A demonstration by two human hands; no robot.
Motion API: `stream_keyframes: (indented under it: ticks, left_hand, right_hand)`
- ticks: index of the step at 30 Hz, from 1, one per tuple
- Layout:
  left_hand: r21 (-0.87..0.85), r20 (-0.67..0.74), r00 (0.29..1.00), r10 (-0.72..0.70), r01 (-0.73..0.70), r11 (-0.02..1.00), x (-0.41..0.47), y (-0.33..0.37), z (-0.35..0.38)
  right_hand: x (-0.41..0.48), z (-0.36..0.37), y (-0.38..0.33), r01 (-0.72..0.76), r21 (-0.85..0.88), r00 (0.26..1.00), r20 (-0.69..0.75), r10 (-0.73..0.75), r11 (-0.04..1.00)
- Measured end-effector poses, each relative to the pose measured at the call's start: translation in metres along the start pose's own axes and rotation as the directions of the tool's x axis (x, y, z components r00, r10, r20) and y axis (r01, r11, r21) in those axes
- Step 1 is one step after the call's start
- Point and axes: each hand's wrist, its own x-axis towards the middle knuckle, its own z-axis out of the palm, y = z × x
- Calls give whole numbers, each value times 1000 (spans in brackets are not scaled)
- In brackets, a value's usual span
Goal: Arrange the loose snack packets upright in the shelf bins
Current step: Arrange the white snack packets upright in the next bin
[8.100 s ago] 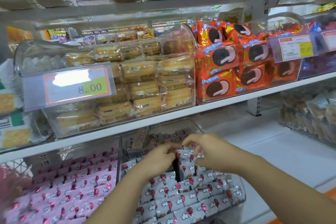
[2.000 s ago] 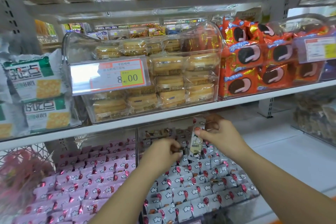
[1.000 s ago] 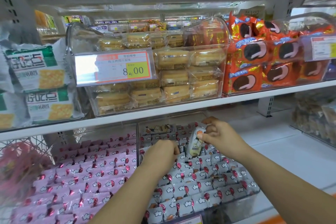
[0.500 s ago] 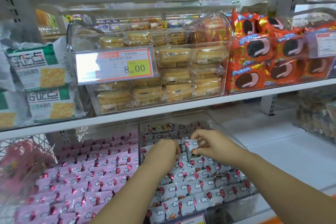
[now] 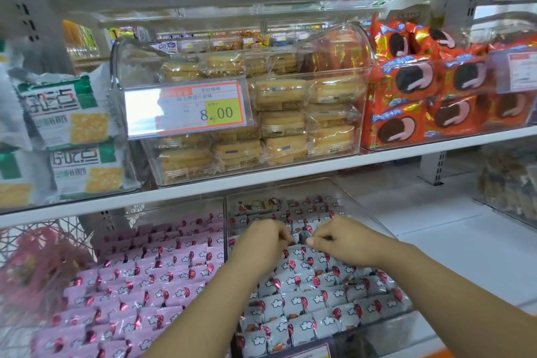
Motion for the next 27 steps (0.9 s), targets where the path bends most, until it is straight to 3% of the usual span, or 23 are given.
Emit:
stream_keyframes:
  ticks: [4, 8, 13, 27]
  left_hand:
    - [61, -217, 976, 14, -1, 998, 10, -11, -14]
    - [88, -141, 986, -86, 99, 991, 28, -21, -20]
    - [240, -59, 994, -90, 102, 965, 38, -23, -18]
    - [310, -153, 983, -105, 149, 939, 46, -29, -12]
  right_hand:
    - [-8, -14, 1, 53, 140, 990, -133, -34, 989]
    - [-8, -20, 3, 37, 181, 986, -167, -7, 983]
    - [-6, -18, 9, 1, 154, 992, -126, 18, 988]
    - [-7, -16, 11, -3, 163, 991, -132, 25, 987]
